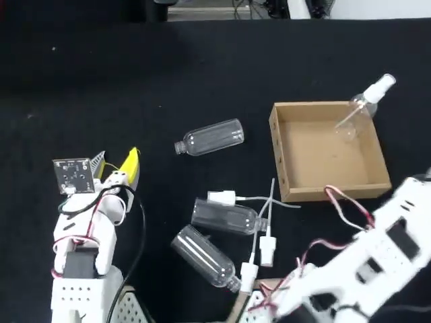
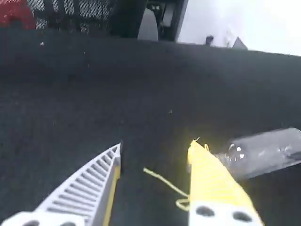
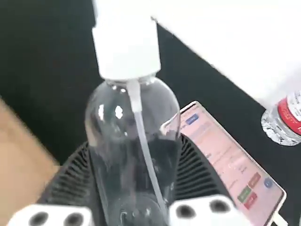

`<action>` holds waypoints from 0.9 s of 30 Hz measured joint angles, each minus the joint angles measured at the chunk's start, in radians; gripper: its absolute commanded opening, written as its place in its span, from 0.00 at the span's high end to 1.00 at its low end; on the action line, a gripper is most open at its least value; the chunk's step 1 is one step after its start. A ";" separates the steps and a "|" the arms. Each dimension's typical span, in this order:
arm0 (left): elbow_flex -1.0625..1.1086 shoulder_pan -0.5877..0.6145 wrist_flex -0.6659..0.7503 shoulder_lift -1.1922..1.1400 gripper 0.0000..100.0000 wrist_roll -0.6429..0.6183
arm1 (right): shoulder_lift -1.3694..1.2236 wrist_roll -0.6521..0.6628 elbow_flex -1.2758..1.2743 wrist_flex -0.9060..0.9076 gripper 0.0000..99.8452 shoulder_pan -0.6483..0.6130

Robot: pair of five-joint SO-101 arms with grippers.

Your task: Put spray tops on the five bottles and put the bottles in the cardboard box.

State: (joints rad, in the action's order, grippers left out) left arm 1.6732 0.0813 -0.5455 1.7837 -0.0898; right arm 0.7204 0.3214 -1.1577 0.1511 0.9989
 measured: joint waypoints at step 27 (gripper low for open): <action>0.002 0.000 -0.003 0.021 0.79 0.000 | -1.330 -0.239 0.812 -0.810 0.99 0.025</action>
State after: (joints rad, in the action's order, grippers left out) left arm 1.6747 0.0813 -0.5485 1.8052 -0.0898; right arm -0.6099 0.0821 -0.3460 -0.6590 1.0234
